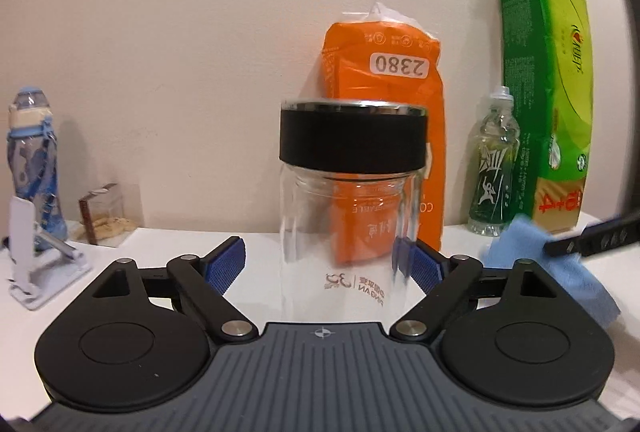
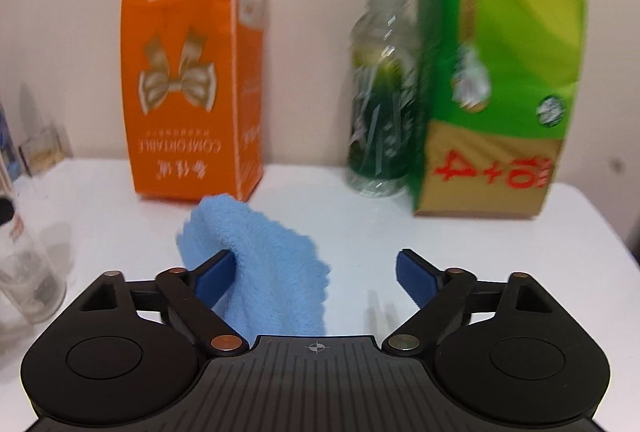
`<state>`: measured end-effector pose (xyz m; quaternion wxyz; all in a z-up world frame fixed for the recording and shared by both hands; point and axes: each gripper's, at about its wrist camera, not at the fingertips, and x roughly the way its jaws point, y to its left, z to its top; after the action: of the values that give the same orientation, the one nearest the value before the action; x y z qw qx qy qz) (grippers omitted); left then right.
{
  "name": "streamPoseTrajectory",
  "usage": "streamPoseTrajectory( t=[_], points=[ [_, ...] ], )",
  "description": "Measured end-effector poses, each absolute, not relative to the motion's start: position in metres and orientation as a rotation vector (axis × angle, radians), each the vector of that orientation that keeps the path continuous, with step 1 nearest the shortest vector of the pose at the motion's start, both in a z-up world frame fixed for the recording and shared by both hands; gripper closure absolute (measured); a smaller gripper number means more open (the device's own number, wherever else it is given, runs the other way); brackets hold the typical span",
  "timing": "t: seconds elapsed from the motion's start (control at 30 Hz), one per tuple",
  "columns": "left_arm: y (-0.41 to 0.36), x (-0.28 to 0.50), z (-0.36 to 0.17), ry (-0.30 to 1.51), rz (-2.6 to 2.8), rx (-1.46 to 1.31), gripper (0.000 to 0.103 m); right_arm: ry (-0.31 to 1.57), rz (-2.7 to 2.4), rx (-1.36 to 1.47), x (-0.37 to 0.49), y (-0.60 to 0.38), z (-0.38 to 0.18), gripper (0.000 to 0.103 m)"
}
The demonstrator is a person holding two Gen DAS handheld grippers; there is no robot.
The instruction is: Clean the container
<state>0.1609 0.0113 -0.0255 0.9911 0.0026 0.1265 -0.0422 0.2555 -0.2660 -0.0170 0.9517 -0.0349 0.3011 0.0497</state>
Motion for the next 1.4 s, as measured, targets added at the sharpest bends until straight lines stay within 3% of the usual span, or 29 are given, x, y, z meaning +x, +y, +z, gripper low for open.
streamPoseTrajectory(
  t=[0.03,0.27,0.6,0.9,1.4],
  points=[
    [0.011,0.157,-0.025,0.259,-0.080,0.010,0.000,0.596,0.094,-0.072,0.250,-0.268,-0.012,0.002],
    [0.009,0.142,-0.023,0.272,-0.054,0.013,0.000,0.535,0.097,-0.065,0.211,-0.271,0.021,0.000],
    [0.017,0.103,-0.019,0.278,-0.014,0.029,0.000,0.665,0.280,-0.206,0.134,-0.226,0.007,0.000],
    [-0.004,0.076,-0.020,0.369,-0.076,0.029,0.000,0.757,0.246,-0.116,0.138,-0.217,-0.018,0.000],
    [-0.024,0.112,-0.046,0.446,0.021,-0.030,0.000,0.790,0.173,-0.004,0.160,-0.206,-0.046,0.000]
  ],
)
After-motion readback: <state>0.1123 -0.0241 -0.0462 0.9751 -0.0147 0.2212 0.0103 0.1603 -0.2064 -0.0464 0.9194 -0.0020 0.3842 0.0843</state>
